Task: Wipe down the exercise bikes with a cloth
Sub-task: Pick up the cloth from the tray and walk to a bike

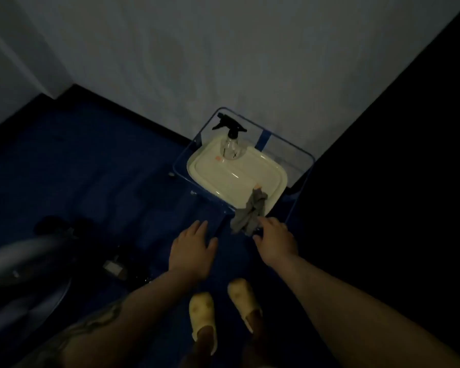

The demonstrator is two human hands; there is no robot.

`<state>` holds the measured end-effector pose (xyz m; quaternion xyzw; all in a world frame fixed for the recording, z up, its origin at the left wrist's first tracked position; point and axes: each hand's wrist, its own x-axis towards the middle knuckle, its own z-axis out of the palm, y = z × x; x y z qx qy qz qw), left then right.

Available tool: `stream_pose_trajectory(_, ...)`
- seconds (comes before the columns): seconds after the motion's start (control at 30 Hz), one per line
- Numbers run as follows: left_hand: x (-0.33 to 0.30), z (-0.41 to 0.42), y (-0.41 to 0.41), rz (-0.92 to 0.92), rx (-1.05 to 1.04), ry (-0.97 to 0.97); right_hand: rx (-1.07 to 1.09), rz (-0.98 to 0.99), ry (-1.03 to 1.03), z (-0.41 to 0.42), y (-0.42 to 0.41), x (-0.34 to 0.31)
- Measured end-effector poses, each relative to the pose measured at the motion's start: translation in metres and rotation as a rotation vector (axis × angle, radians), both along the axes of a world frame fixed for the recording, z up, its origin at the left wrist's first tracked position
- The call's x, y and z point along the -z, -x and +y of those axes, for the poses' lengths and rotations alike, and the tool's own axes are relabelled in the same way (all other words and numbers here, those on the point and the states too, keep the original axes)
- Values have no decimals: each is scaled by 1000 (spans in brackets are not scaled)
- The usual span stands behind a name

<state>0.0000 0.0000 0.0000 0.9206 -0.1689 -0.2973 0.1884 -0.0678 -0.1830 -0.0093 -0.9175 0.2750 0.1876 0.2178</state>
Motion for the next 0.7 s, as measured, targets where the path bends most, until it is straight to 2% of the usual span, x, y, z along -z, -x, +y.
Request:
stream_pose_trajectory(0.2,48,-14,2,91,-177,41,23,-6,-44,-23,-36,55)
stream_pose_trajectory(0.37,67,-9,19,153,-287,16,-58,7,105,-35,-45,69)
stream_pose_trajectory(0.5,56,-5,26,167,-421,23,-156,-129,77,-39,-45,46)
stream_pose_trajectory(0.7,16,32,54,170,-727,-25,-487,-299,114,-3,-46,-9)
